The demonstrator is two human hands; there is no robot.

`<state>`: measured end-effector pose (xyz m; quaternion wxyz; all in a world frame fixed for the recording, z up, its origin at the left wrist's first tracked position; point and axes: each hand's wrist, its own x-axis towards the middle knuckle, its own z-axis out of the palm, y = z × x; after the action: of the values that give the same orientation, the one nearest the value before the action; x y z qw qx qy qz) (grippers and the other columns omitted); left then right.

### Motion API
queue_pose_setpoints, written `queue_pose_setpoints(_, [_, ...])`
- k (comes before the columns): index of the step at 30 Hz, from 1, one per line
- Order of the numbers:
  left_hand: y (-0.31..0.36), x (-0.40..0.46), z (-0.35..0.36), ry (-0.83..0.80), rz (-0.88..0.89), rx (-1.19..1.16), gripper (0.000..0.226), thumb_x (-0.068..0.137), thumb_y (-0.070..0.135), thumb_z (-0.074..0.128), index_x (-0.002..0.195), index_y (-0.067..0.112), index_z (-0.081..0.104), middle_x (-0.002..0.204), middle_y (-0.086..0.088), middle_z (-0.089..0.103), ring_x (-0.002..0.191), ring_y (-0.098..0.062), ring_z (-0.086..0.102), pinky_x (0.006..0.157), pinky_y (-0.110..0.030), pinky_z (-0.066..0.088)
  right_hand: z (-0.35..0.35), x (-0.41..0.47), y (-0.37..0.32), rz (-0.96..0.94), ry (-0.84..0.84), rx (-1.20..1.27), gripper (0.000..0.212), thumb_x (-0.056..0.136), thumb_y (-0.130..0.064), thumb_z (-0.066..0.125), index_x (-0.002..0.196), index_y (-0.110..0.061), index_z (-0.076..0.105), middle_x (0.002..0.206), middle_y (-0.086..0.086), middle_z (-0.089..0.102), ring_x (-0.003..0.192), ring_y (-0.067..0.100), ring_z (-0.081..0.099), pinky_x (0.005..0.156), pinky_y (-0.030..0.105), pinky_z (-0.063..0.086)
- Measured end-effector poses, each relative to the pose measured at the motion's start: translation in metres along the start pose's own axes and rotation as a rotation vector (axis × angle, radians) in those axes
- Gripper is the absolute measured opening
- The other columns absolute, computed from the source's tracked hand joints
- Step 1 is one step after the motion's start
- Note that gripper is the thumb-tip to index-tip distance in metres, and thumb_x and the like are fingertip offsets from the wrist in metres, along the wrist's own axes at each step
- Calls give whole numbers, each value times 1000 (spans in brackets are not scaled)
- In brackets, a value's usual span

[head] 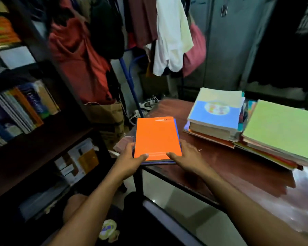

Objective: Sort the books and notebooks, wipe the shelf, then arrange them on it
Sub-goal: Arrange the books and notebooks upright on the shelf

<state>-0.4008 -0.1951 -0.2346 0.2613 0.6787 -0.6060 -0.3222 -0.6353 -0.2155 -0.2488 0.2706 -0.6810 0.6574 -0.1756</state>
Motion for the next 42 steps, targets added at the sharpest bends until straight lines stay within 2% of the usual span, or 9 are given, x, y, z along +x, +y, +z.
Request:
queue_pose_setpoints(5, [-2, 11, 10, 89, -98, -71, 45, 90, 46, 71, 127, 27, 54, 113, 5, 63, 105, -23, 60, 83, -36, 46, 28, -1, -7, -8, 12, -96, 97, 91, -65, 55, 160, -9, 15, 166, 17, 16, 154, 33, 9, 125, 45, 5])
queue_pose_setpoints(11, [3, 8, 19, 46, -263, -431, 26, 91, 40, 72, 109, 24, 63, 112, -2, 72, 99, -25, 69, 91, -45, 57, 20, -6, -1, 0, 61, 22, 77, 91, -52, 63, 151, -11, 38, 145, 12, 42, 136, 30, 37, 112, 37, 33])
queue_pose_setpoints(16, [-3, -10, 22, 63, -320, -644, 33, 102, 17, 59, 133, 19, 47, 125, -8, 65, 98, -25, 67, 52, -33, 56, 32, -16, -11, -25, 54, 12, 71, 91, -53, 61, 148, -15, 44, 136, 8, 46, 129, 27, 39, 107, 39, 39])
queue_pose_setpoints(18, [-13, -22, 9, 105, -306, -702, 31, 104, 12, 55, 131, 24, 43, 124, -5, 64, 97, -24, 68, 55, -33, 60, 40, -18, -23, -64, 26, 34, 68, 91, -52, 61, 147, -17, 45, 134, 5, 46, 129, 25, 38, 105, 38, 39])
queue_pose_setpoints(21, [-43, -45, -21, 228, -280, -752, 29, 104, 13, 55, 126, 31, 51, 120, -5, 70, 100, -26, 72, 87, -49, 60, 57, -19, -54, -186, -80, 60, 66, 93, -46, 63, 148, -16, 45, 139, 4, 48, 132, 23, 40, 105, 35, 38])
queue_pose_setpoints(25, [-87, -99, -79, 529, -226, -815, 61, 103, 6, 55, 149, 39, 34, 125, 5, 67, 104, -13, 70, 88, -31, 59, 95, -22, -131, -415, -227, 114, 65, 94, -34, 67, 150, -11, 43, 148, 5, 45, 136, 20, 44, 110, 30, 33])
queue_pose_setpoints(28, [-123, -149, -127, 754, -255, -848, 76, 102, 7, 56, 156, 47, 19, 132, 9, 62, 117, -18, 65, 101, -41, 54, 134, -35, -203, -601, -320, 133, 62, 93, -28, 70, 147, -8, 46, 149, 6, 45, 136, 20, 44, 110, 24, 29])
queue_pose_setpoints(37, [-200, -250, -235, 1252, -418, -957, 58, 97, 0, 57, 138, 38, 41, 125, -5, 64, 109, -33, 65, 93, -64, 54, 225, -77, -381, -980, -618, 25, 51, 93, -34, 69, 139, -17, 56, 143, 3, 51, 129, 22, 53, 101, 24, 37])
queue_pose_setpoints(42, [-250, -239, -256, 1499, -528, -896, 61, 92, 7, 58, 145, 31, 41, 130, -8, 64, 111, -33, 64, 94, -62, 54, 281, -35, -457, -1199, -741, -89, 59, 90, -54, 67, 139, -23, 54, 135, 5, 55, 124, 22, 55, 106, 34, 42])
